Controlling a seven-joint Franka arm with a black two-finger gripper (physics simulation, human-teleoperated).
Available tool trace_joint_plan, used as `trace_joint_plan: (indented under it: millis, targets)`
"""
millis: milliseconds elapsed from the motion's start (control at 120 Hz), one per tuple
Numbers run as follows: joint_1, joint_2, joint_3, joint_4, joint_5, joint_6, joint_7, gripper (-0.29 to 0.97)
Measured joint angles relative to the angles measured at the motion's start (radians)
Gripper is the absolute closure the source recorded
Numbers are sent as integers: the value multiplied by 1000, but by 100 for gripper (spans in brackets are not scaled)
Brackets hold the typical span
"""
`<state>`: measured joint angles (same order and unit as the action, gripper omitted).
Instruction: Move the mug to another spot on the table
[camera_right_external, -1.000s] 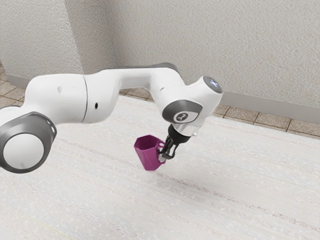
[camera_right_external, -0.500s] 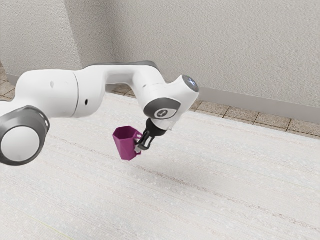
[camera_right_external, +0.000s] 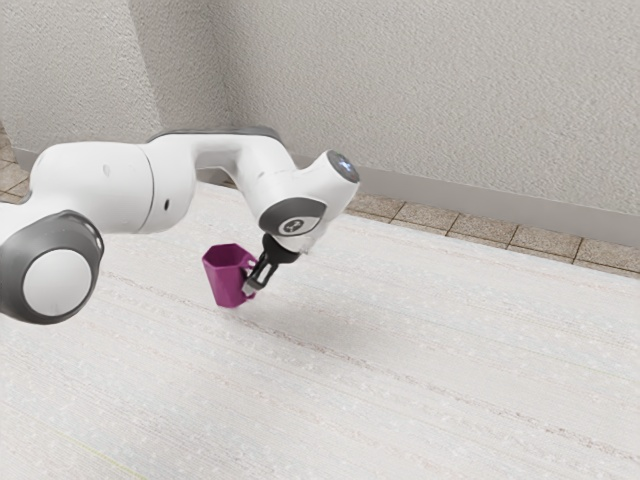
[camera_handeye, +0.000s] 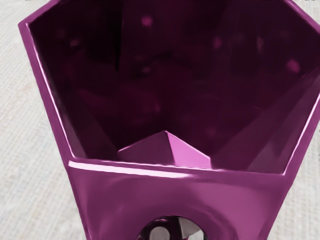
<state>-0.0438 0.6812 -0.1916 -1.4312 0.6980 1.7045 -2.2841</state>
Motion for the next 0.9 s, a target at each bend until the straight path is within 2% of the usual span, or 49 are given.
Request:
trace_joint_plan:
  millis: [300,592,900]
  targets:
    - [-2,14,6,-3,4,32,66,72]
    - [-5,-34,0,-98,-5,50,94,72]
    - [-5,-28,0,-107,-5,66,108,71]
